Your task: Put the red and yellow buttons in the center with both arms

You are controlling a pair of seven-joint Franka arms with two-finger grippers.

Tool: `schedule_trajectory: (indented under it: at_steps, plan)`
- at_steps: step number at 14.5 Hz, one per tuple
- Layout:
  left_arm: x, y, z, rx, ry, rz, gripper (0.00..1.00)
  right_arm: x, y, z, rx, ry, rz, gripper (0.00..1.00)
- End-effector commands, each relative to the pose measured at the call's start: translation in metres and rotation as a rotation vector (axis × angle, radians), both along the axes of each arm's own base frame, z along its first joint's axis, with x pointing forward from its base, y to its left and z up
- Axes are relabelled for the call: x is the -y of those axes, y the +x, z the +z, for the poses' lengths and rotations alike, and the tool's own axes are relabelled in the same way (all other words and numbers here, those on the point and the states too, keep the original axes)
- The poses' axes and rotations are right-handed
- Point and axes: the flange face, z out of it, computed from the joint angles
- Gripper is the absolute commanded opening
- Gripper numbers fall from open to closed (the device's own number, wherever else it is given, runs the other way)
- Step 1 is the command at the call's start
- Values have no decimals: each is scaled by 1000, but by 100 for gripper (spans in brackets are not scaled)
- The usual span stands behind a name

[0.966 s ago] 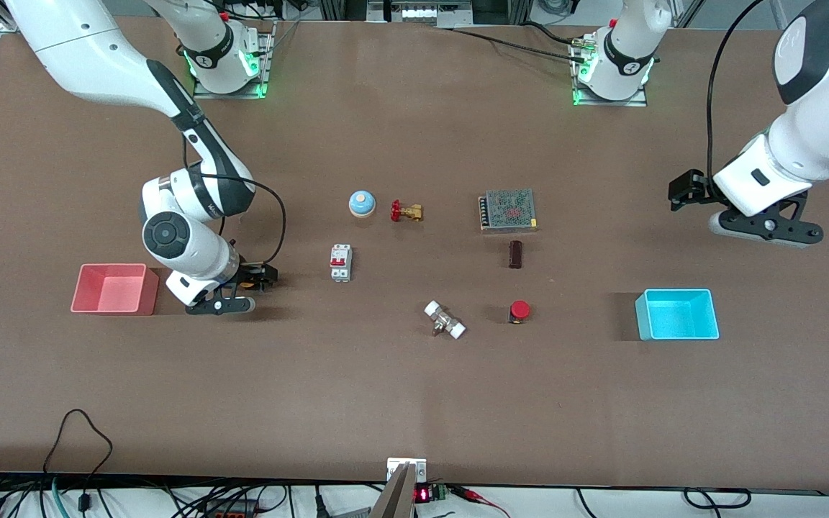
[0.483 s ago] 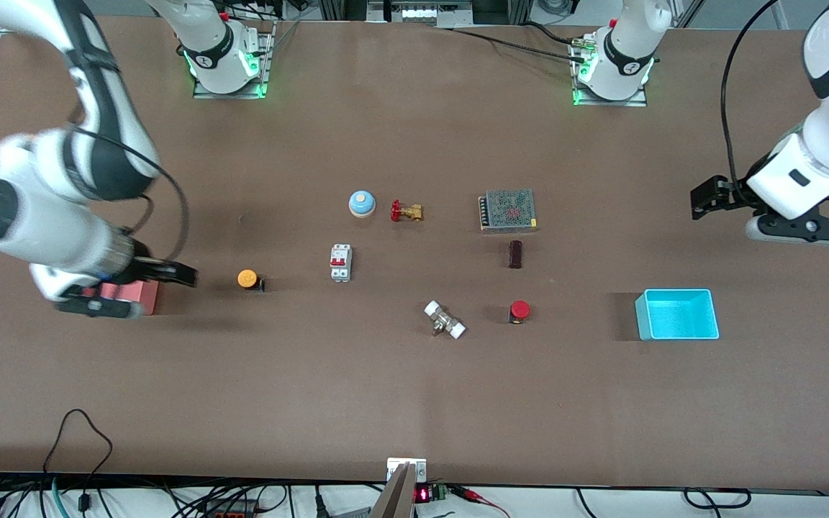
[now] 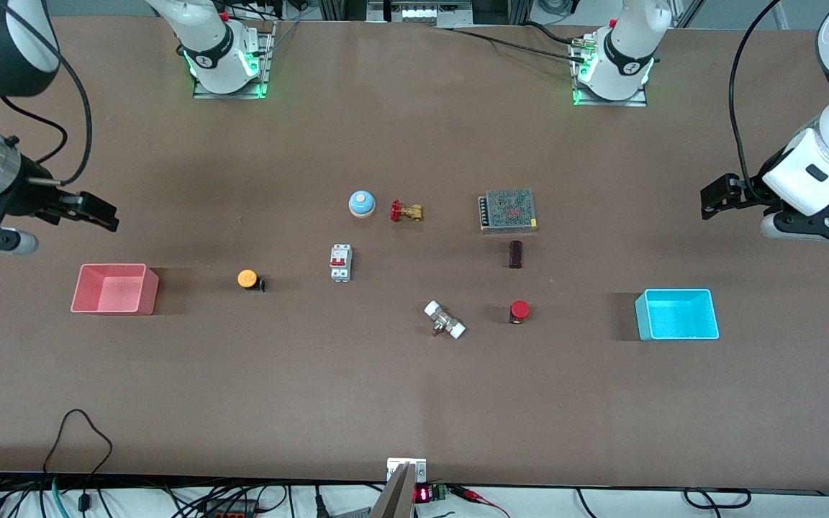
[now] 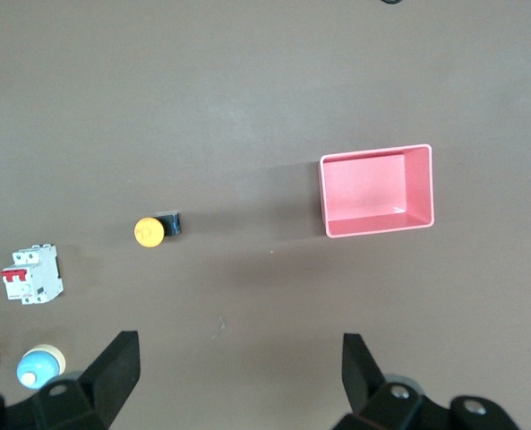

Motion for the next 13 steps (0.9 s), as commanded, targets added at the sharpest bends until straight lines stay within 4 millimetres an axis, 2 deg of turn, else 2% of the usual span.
schedule_trajectory:
  at_steps: [1, 2, 13]
  plan:
    - [-1, -5, 11, 4, 9, 4, 100, -4, -8, 1, -21, -13, 10, 100]
    - [0, -6, 12, 4, 9, 2, 100, 3, -7, 0, -25, -16, -2, 100]
    - [1, -6, 12, 2, 8, -7, 100, 2, -9, -1, -43, -20, -1, 100]
